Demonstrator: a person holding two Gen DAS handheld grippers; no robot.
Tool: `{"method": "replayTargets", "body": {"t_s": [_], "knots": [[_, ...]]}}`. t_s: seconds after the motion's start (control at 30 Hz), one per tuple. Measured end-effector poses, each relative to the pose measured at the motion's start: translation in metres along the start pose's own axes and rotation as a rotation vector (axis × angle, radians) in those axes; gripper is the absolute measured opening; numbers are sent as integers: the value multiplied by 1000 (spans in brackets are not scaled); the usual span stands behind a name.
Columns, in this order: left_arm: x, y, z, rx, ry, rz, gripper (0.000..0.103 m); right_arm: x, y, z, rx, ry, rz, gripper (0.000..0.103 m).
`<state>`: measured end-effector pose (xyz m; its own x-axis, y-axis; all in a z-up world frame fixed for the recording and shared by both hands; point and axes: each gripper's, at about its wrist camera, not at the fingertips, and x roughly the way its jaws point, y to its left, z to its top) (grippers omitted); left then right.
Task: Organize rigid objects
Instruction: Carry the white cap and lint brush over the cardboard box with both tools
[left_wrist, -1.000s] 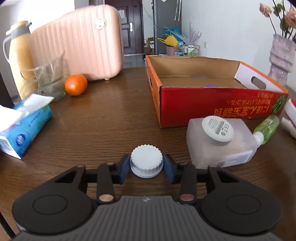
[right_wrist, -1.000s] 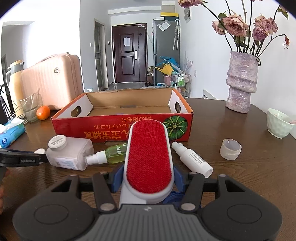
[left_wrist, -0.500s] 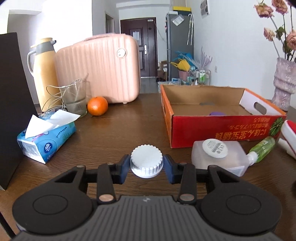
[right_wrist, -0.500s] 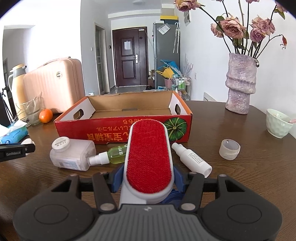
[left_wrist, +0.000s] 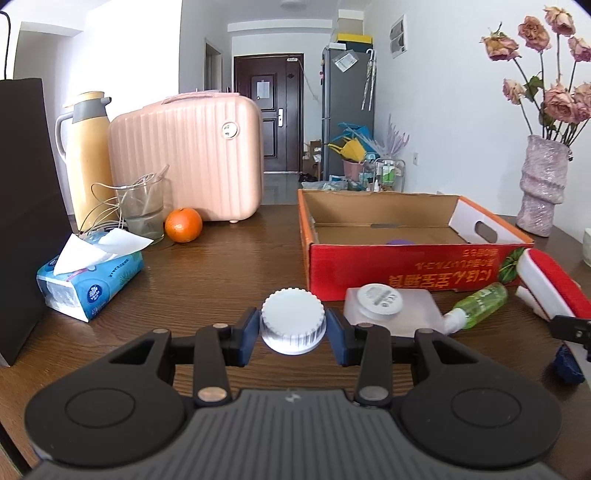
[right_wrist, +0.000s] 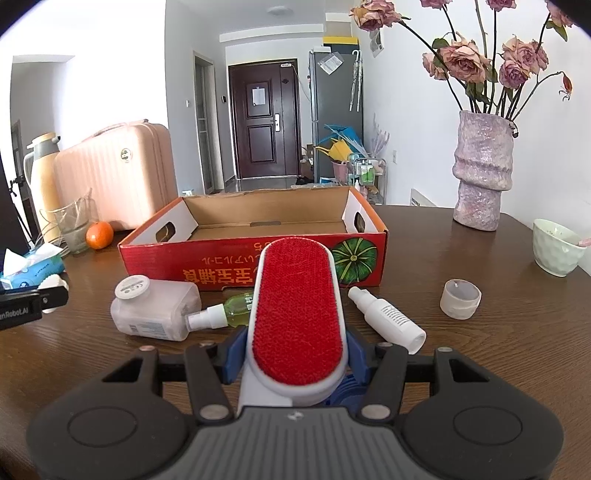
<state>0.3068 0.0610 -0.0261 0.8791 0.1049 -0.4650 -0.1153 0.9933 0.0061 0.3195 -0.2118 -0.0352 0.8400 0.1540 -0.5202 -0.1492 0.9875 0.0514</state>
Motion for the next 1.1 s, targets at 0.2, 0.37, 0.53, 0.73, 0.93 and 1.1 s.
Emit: {"method": "replayTargets", "body": {"t_s": [0.2,0.37,0.53,0.73,0.93,1.1], "knots": [[-6,-8,-2,-18,7,-25,41,-2,-2,0,13,-1,14,55],[-12,-17,-1,-15,11,-45,41,-3,-1,3,14,7,34,55],[-18,-26,6,-32,8,-81,41,-5,-4,10,30,12,51,55],[-21,-36,14,-30,-2,-100,41,-9,-2,18,20,-6,54,55],[-18,-45,26,-42,-10,-110,41,-9,1,29,12,-24,48,55],[-12,-53,39,-47,-15,-118,41,-6,2,40,17,-41,50,55]]}}
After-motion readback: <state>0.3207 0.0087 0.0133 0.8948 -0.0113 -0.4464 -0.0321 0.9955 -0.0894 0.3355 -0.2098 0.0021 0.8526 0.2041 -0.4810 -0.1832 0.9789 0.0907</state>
